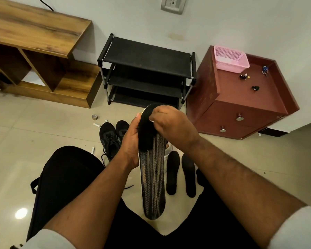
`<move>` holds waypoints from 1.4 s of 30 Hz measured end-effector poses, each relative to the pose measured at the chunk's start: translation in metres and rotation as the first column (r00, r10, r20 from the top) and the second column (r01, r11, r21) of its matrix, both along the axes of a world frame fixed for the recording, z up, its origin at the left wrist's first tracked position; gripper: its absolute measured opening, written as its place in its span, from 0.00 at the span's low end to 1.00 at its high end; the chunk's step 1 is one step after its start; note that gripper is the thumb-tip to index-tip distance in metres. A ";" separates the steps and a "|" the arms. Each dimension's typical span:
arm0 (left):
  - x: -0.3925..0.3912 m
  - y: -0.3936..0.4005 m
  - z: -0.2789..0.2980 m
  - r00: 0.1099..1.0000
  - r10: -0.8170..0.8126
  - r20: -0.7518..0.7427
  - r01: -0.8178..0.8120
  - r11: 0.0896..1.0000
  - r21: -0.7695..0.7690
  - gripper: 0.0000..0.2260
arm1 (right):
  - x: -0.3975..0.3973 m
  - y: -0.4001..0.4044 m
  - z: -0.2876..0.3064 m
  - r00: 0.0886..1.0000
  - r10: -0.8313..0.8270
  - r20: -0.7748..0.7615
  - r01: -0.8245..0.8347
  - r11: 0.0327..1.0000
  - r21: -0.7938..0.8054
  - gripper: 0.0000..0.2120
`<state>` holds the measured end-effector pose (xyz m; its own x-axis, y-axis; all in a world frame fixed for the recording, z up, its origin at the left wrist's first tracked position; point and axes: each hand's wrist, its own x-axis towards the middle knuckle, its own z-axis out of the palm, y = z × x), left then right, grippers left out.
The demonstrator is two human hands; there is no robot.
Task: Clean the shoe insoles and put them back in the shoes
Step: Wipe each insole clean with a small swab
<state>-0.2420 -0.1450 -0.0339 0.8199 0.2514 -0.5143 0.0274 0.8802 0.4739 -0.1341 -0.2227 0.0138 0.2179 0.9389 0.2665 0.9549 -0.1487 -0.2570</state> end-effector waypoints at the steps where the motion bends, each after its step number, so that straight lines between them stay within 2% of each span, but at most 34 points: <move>1: 0.000 0.000 0.001 1.000 0.010 0.003 -0.010 1.000 0.006 0.28 | -0.001 -0.002 -0.001 1.000 0.016 -0.002 -0.016 1.000 -0.006 0.16; 8: 0.000 0.005 -0.001 0.998 0.058 -0.038 -0.056 0.996 0.069 0.29 | -0.026 -0.034 -0.032 0.993 0.100 -0.059 -0.102 0.994 -0.035 0.10; 12: 0.000 0.004 -0.001 0.998 0.050 -0.035 -0.048 0.998 0.052 0.27 | -0.014 -0.024 -0.024 0.994 0.095 -0.056 -0.097 0.994 -0.043 0.12; 19: -0.003 0.000 0.000 0.997 0.044 0.059 -0.046 0.999 0.024 0.24 | 0.009 0.004 -0.007 1.000 0.009 -0.027 -0.009 1.000 -0.018 0.17; 24: -0.001 0.007 -0.004 0.995 0.101 -0.005 -0.101 0.994 0.033 0.26 | -0.017 -0.024 -0.033 0.993 0.089 -0.075 -0.093 0.995 -0.048 0.10; 27: 0.001 0.008 -0.007 0.993 0.108 -0.046 -0.105 0.992 0.062 0.27 | -0.021 -0.033 -0.040 0.991 0.090 -0.100 -0.094 0.995 -0.042 0.10; 32: 0.003 0.002 -0.004 0.997 0.076 0.030 -0.077 0.997 0.026 0.26 | 0.005 -0.013 -0.021 0.999 0.017 -0.048 -0.019 0.999 -0.041 0.15; 35: 0.003 0.002 -0.003 0.994 0.087 0.064 -0.089 0.996 0.026 0.28 | 0.014 -0.005 -0.012 0.999 -0.036 -0.029 0.035 0.999 -0.023 0.15; 42: 0.000 0.010 -0.001 0.993 0.089 0.079 -0.089 0.996 0.000 0.32 | -0.024 -0.039 -0.040 0.992 0.060 -0.109 -0.066 0.997 -0.048 0.09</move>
<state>-0.2418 -0.1351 -0.0351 0.8321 0.3272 -0.4478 -0.0888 0.8756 0.4749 -0.1583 -0.2620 -0.0260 0.1827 0.9636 0.1952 0.9299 -0.1049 -0.3525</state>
